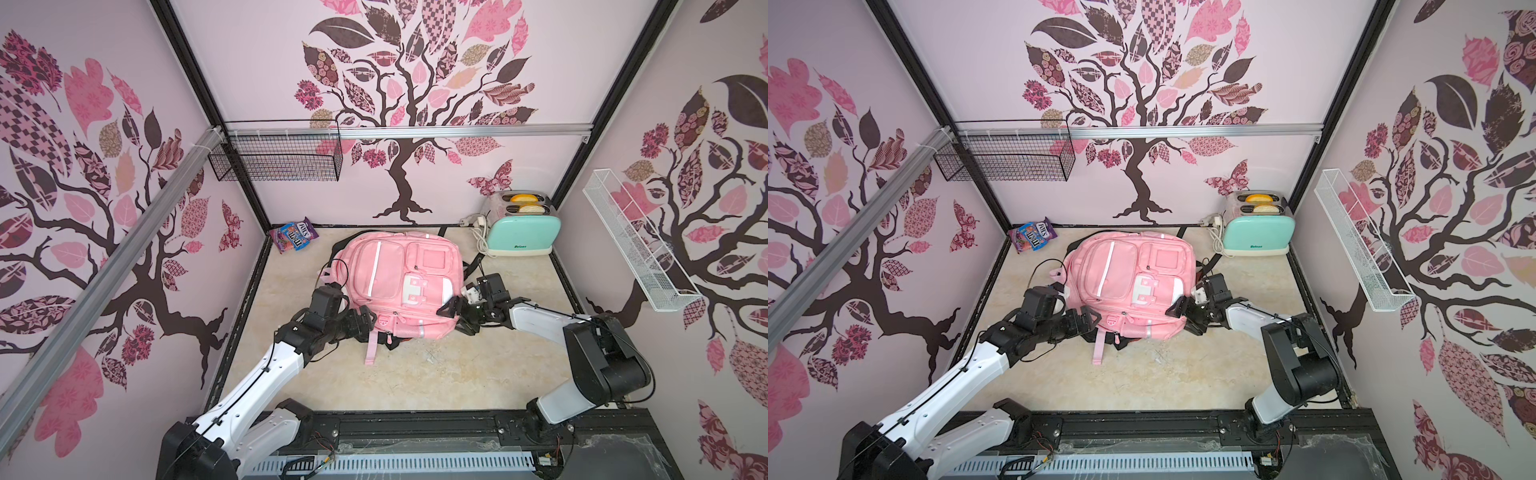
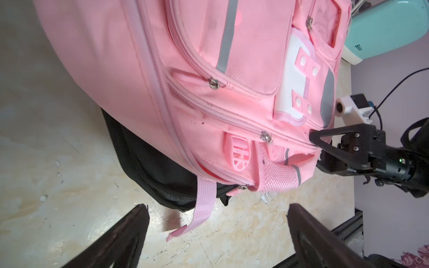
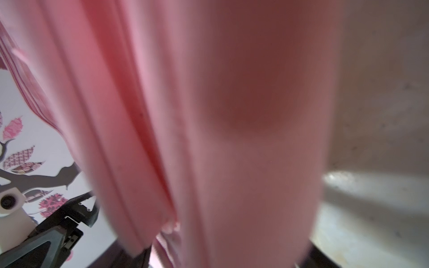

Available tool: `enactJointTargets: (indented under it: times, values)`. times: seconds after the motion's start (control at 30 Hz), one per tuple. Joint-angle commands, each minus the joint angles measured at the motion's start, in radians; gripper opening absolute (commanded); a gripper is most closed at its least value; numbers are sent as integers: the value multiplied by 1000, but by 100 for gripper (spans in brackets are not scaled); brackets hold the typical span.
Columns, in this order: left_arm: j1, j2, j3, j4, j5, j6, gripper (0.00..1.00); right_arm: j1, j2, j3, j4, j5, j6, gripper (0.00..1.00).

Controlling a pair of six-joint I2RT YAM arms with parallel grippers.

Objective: Zip up the backpack
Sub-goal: Zip the zipper on the backpack.

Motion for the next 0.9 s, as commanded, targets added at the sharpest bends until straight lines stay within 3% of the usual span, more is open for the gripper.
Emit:
enactJointTargets:
  times: [0.0,0.07,0.23,0.33,0.53,0.87]
  values:
    - [-38,-38,-37,62,53,17,84,-2,-37,38,43,-31,5,50]
    - [-60,-62,-62,84,74,19,76,-2,-64,48,5,-28,-7,33]
    - [-134,-96,-75,74,47,56,52,-2,-127,78,-65,-31,-19,1]
    - [-200,-88,-53,36,-46,89,49,-2,-152,115,-96,-31,-14,0]
    - [-336,6,34,-60,-303,112,65,-2,-170,199,-147,-28,-8,0]
    - [-341,113,39,20,-385,106,72,-2,-214,244,-185,-56,30,0]
